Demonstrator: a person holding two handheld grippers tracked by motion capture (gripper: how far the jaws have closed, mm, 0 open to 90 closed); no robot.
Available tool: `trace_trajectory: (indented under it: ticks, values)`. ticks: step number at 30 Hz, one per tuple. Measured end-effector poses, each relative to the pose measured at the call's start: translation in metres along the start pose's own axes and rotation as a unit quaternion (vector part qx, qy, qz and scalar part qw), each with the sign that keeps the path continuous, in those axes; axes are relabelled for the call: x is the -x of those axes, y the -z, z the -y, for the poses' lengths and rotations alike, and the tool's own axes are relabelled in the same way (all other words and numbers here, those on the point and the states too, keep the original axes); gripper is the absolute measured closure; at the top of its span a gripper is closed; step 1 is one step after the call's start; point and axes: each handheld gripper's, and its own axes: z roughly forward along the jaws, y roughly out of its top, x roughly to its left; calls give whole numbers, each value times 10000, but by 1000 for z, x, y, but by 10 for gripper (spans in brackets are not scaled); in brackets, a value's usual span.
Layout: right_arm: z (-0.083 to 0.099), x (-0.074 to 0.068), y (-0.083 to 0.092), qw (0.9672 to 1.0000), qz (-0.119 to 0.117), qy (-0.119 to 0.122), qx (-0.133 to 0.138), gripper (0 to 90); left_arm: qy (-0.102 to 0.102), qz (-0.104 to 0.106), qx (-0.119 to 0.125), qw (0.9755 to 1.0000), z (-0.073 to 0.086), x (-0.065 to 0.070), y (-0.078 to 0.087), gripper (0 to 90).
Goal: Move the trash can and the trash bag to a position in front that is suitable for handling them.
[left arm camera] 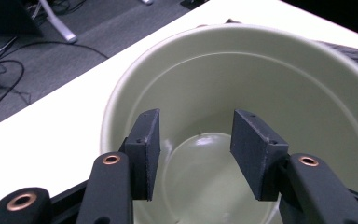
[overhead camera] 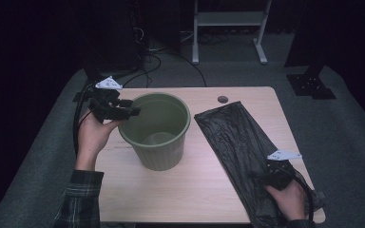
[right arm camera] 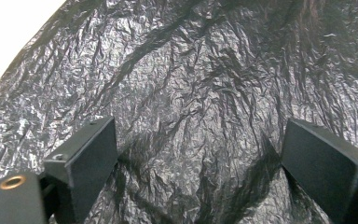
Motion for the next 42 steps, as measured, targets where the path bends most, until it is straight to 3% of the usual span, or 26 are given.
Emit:
trace_trajectory:
  ticks: [9, 14, 22, 25, 28, 33, 42]
  values:
    - [0, 0, 0, 10000, 1, 3, 3, 98, 276, -109, -130, 9995, 6, -27, -9, 538]
    - [0, 0, 0, 10000, 1, 6, 2, 98, 337, -190, -228, 9990, 9, -34, -16, 573]
    - [0, 0, 0, 10000, -1, 1, 1, 98, 570, -133, -410, 9974, 21, -41, -30, 668]
    - [0, 0, 0, 10000, -5, 3, 0, 98, 669, -59, -357, 9971, 24, -43, -31, 712]
    - [0, 0, 0, 10000, -1, 4, 0, 98, 595, -59, -404, 9974, 21, -39, -32, 735]
    - [0, 0, 0, 10000, -1, 4, 2, 99, 388, 146, -413, 9983, 14, -26, -40, 789]
    - [0, 0, 0, 10000, -2, 5, -1, 99, 149, 456, -361, 9982, 4, 0, -52, 793]
